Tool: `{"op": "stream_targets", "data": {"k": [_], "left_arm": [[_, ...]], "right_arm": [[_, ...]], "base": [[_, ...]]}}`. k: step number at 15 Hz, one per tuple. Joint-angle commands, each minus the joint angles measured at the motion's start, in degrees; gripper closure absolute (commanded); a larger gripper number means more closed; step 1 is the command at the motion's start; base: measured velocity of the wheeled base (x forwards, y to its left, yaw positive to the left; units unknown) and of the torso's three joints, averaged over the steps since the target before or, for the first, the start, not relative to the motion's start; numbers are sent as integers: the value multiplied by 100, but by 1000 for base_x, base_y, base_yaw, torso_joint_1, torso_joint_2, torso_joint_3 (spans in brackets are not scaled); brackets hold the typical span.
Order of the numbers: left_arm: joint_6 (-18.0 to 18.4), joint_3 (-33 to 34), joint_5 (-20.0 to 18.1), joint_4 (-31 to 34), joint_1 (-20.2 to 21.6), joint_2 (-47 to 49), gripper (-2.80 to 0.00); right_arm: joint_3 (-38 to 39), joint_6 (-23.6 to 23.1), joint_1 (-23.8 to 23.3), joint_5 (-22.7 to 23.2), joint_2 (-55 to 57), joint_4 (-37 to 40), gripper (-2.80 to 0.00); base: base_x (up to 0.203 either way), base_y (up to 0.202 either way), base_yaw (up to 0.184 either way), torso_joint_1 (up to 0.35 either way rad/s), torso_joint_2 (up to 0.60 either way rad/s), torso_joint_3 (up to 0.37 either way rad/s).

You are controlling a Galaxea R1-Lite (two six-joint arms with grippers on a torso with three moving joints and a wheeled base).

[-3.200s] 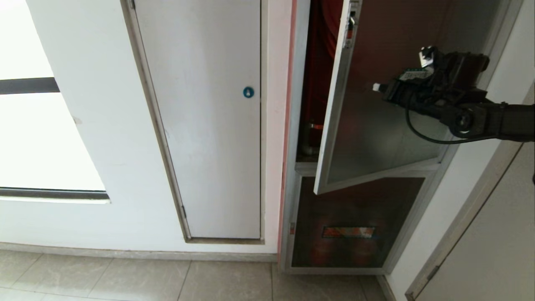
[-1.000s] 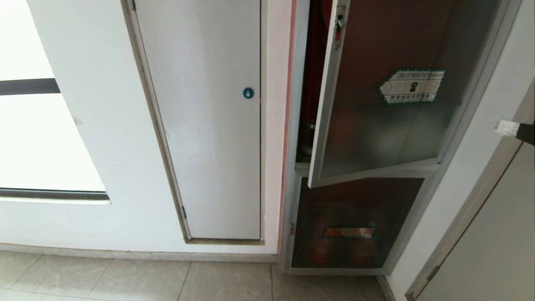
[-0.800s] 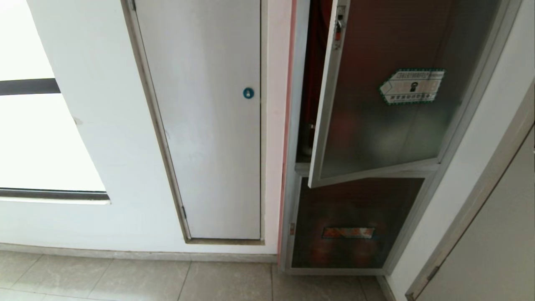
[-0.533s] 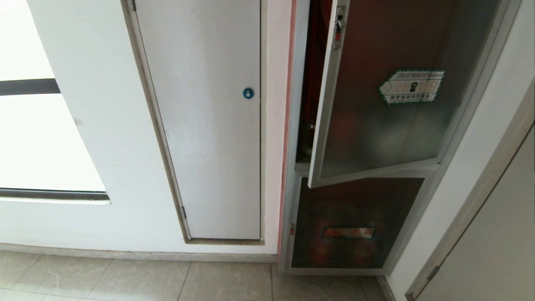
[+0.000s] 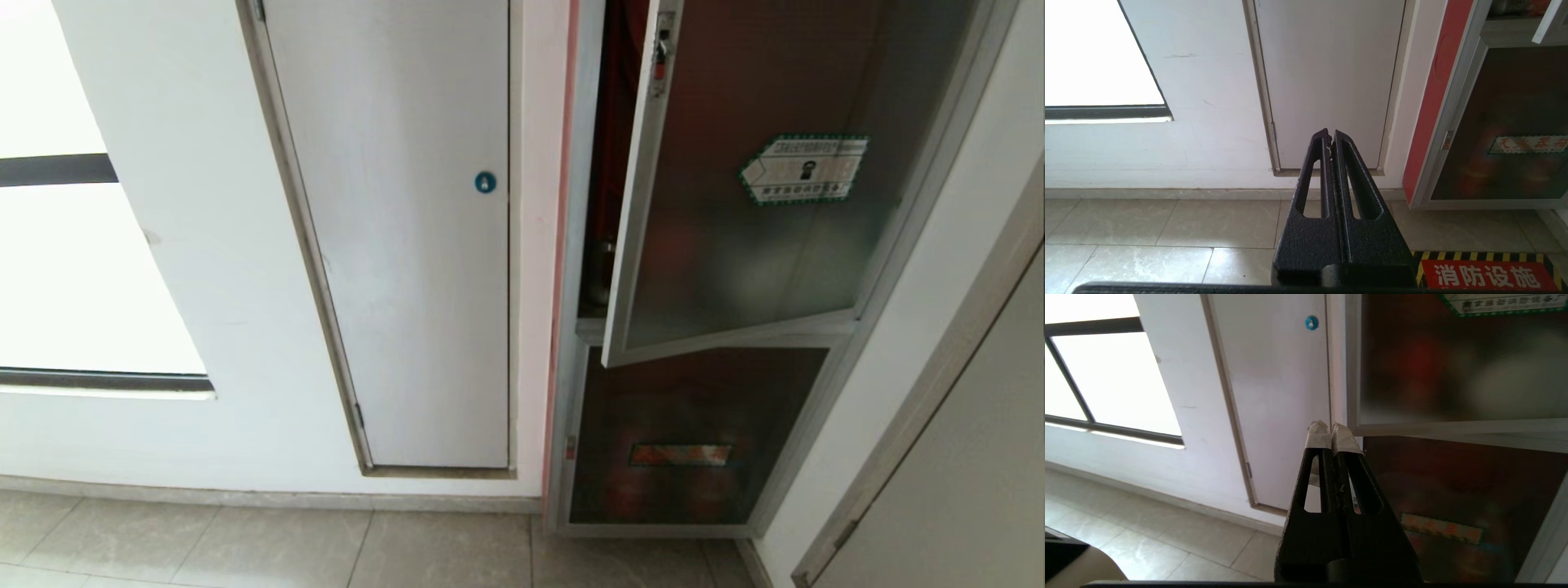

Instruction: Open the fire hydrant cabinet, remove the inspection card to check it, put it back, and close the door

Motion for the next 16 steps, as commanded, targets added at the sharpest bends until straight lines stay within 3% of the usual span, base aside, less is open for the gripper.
{"op": "stream_targets", "data": {"k": [1, 6, 12, 16], "left_arm": [[1, 35, 0, -2, 2, -1, 0], [1, 35, 0, -2, 2, -1, 0], [1, 35, 0, -2, 2, 5, 0], [1, 35, 0, -7, 2, 7, 0]], "right_arm": [[277, -104, -23, -71, -572, 5, 0], [1297, -741, -42, -1020, -1035, -70, 0], [2512, -900, -42, -1530, -1036, -818, 0], [2517, -1064, -42, -1740, -1036, -305, 0]], "base": [[0, 0, 0, 0, 0, 0], [0, 0, 0, 0, 0, 0], [0, 0, 0, 0, 0, 0], [0, 0, 0, 0, 0, 0]]}}
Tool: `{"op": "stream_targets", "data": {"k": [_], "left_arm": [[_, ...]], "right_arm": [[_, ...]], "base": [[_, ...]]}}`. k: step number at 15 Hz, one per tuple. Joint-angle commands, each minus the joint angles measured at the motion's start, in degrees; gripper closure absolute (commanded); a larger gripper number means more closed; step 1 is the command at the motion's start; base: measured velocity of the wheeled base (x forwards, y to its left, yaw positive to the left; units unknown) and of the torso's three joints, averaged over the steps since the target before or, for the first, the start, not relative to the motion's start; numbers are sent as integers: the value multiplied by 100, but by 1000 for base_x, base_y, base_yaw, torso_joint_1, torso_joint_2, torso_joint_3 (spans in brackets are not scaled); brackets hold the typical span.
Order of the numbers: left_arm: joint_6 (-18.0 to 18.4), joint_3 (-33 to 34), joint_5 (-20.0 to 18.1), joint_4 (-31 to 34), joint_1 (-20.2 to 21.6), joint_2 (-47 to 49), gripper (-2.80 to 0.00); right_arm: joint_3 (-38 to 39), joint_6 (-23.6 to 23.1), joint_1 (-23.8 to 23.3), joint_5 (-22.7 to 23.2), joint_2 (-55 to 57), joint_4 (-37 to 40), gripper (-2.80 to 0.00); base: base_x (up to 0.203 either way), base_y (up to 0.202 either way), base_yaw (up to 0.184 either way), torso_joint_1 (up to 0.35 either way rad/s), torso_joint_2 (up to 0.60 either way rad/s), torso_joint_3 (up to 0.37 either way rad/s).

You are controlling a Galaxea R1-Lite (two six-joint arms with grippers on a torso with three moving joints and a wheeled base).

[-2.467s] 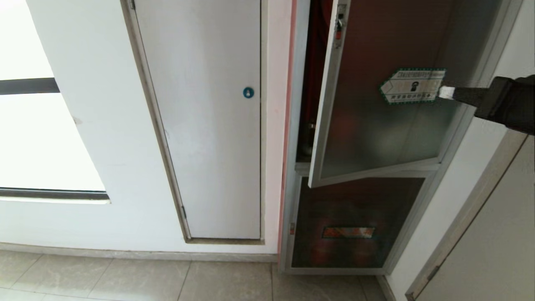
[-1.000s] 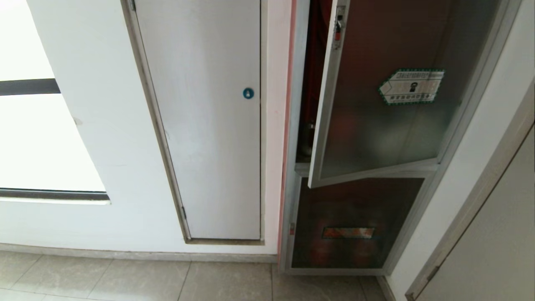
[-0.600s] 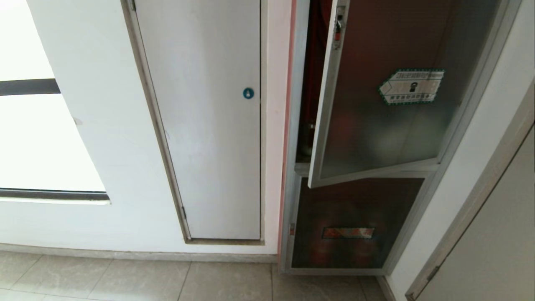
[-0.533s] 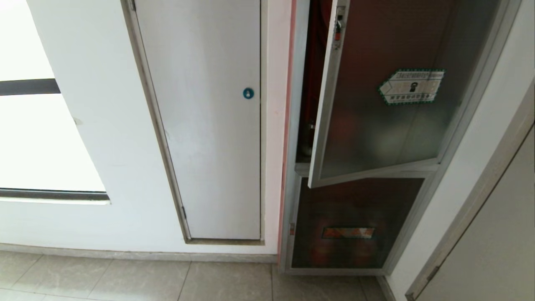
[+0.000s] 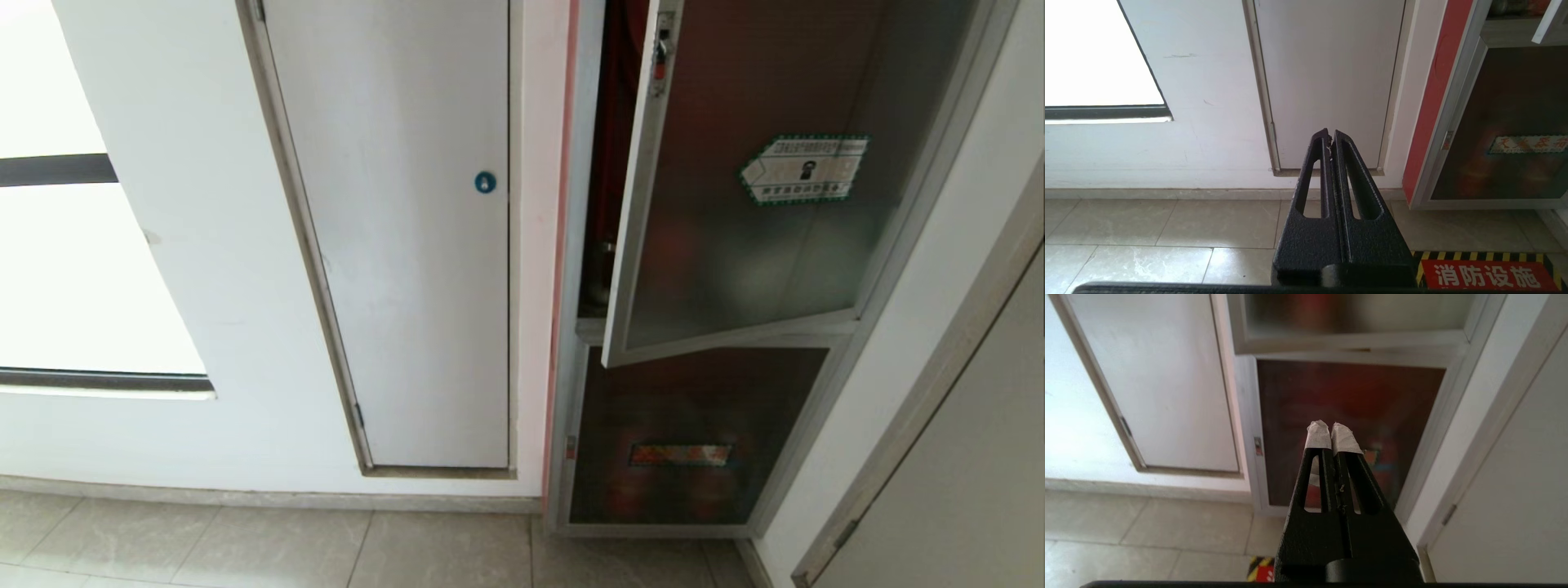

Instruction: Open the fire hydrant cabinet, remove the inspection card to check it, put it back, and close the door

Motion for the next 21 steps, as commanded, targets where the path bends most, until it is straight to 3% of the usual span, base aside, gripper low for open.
{"op": "stream_targets", "data": {"k": [1, 21], "left_arm": [[1, 35, -3, -2, 2, -1, 0], [1, 35, -3, -5, 2, -1, 0]], "right_arm": [[21, 35, 2, -31, 2, 174, 0], [21, 222, 2, -23, 2, 148, 0]], "base": [[0, 0, 0, 0, 0, 0], [0, 0, 0, 0, 0, 0]]}}
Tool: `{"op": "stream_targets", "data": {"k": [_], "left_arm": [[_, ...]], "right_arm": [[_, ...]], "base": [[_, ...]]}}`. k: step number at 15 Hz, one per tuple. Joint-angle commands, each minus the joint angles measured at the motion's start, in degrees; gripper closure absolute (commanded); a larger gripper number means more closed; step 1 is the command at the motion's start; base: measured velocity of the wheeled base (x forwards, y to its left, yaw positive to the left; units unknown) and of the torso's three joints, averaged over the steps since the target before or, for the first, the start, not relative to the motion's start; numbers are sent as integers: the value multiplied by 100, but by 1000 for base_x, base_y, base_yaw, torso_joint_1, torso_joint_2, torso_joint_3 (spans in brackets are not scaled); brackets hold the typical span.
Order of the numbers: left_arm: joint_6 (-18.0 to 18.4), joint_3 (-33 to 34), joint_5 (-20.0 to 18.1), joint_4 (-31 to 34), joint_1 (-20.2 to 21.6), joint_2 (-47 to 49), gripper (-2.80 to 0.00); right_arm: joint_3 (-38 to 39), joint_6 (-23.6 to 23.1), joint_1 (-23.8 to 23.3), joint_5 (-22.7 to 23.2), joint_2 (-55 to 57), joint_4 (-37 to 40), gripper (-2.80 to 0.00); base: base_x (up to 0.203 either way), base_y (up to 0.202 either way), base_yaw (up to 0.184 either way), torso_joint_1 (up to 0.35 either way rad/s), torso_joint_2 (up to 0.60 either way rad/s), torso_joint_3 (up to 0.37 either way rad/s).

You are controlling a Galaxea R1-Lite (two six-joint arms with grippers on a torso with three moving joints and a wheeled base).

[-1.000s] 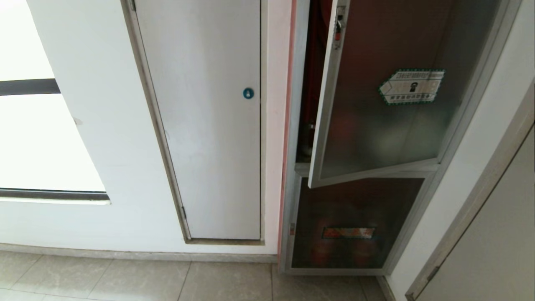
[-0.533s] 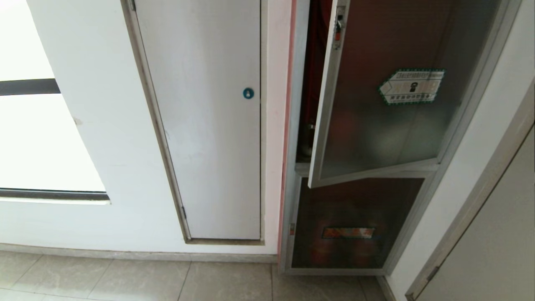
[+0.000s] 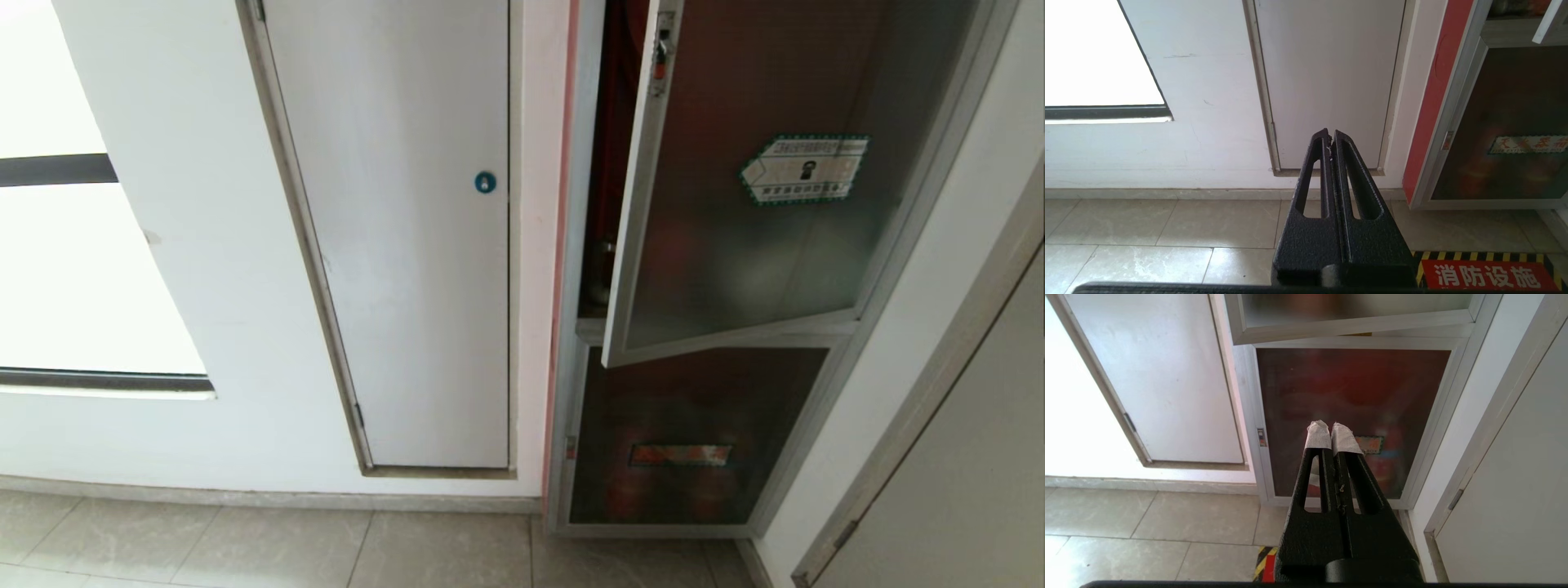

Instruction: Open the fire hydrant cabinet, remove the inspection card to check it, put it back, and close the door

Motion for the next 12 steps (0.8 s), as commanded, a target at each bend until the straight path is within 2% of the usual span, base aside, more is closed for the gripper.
{"op": "stream_targets", "data": {"k": [1, 4, 12], "left_arm": [[1, 35, -1, -2, 2, -1, 0], [1, 35, -1, -2, 2, 4, 0], [9, 35, -1, -2, 2, -1, 0]], "right_arm": [[0, 2, 2, 2, 1, -1, 0], [0, 2, 2, 2, 1, -1, 0], [0, 2, 2, 2, 1, -1, 0]], "base": [[0, 0, 0, 0, 0, 0], [17, 0, 0, -1, -1, 2], [190, 0, 0, 5, -1, 2]]}}
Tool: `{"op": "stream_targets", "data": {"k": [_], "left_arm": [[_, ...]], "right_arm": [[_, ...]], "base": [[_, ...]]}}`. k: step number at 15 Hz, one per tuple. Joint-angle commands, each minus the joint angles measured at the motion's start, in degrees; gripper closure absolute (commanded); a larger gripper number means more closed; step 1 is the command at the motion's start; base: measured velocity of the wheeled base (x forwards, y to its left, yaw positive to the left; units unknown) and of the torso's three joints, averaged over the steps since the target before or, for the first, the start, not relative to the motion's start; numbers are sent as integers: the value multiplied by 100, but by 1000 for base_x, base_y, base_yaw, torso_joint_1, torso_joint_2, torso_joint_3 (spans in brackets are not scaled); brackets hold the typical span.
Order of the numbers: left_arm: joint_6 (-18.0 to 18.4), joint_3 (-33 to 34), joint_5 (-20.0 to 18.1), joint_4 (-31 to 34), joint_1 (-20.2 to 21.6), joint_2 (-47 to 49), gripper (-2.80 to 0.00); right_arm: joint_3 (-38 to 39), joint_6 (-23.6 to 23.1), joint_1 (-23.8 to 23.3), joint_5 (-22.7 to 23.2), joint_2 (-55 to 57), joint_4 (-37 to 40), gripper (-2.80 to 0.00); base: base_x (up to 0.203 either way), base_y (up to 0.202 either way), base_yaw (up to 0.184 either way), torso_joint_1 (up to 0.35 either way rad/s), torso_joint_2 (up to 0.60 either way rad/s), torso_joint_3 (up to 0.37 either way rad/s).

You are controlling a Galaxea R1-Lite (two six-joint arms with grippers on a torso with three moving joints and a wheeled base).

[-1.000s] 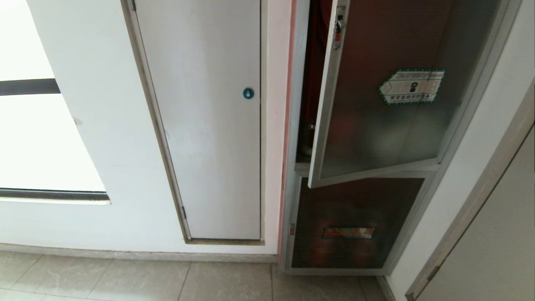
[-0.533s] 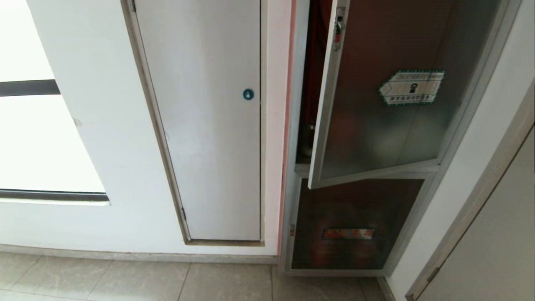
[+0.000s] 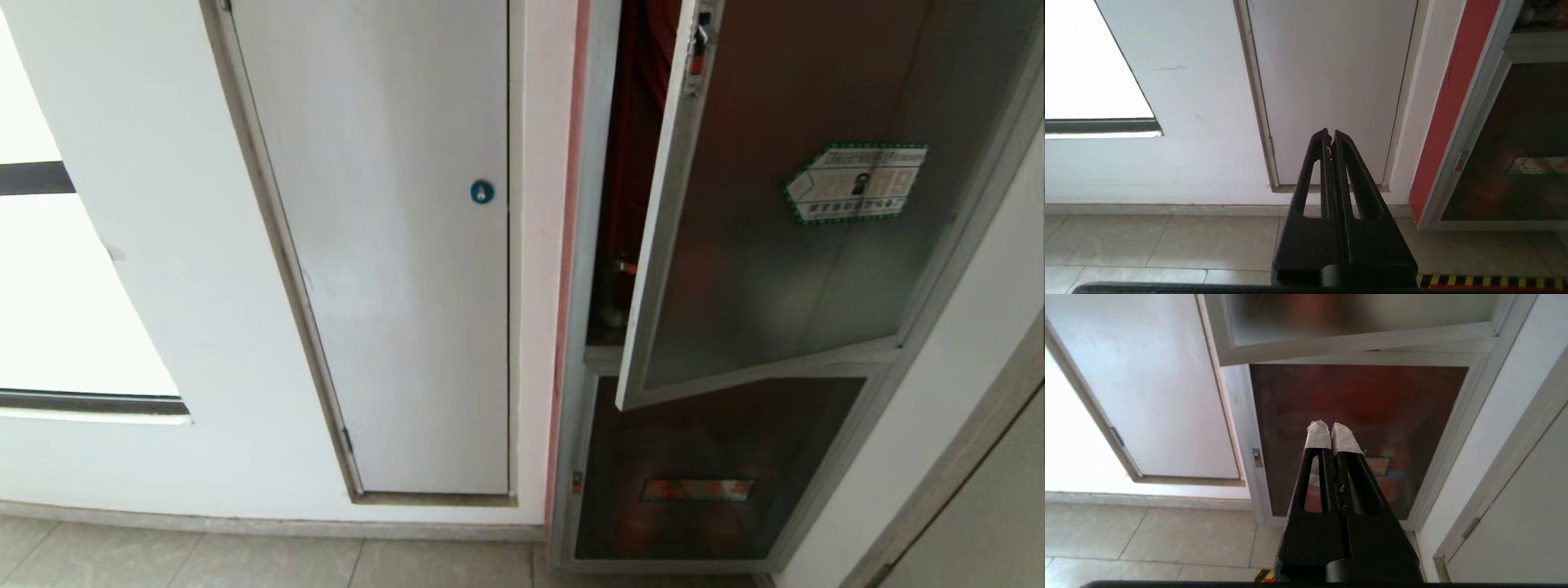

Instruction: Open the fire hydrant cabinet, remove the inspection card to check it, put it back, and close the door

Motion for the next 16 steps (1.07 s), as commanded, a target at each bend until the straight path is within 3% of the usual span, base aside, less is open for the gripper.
{"op": "stream_targets", "data": {"k": [1, 16], "left_arm": [[2, 35, 0, -2, 2, 2, 0], [2, 35, 0, -5, 2, 1, 0]], "right_arm": [[0, 1, 2, 2, -1, 1, 0], [0, 1, 2, 2, -1, 1, 0]], "base": [[197, 0, 0, -1, -6, 11], [197, 0, -1, 2, 3, 2]]}}
